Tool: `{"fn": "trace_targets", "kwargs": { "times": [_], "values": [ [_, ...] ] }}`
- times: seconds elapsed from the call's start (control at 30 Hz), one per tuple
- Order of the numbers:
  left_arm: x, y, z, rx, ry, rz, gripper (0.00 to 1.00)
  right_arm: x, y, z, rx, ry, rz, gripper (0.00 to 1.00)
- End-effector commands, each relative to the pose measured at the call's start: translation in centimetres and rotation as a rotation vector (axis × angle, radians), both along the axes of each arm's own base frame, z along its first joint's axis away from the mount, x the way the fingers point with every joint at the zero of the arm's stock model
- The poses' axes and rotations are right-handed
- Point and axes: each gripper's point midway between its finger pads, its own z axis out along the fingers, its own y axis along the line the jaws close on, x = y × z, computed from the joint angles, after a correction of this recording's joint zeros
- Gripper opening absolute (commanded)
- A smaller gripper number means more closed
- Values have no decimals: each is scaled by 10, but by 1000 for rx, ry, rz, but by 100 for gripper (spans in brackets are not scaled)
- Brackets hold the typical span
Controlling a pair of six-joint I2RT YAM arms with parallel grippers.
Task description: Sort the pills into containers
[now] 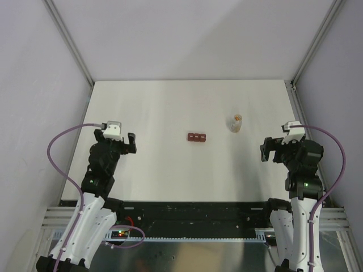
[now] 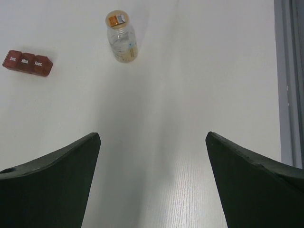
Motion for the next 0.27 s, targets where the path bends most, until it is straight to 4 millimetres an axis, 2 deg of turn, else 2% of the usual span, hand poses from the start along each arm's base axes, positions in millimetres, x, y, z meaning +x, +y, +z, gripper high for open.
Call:
{"fn": "trace_targets", "kwargs": {
  "times": [0.0, 0.23],
  "values": [
    [-1, -7, 31, -74, -90, -30, 100, 4, 0, 4, 9, -16, -1, 100],
    [-8, -9, 35, -64, -118, -52, 100, 5, -3, 2, 0, -9, -12, 99]
  ]
}}
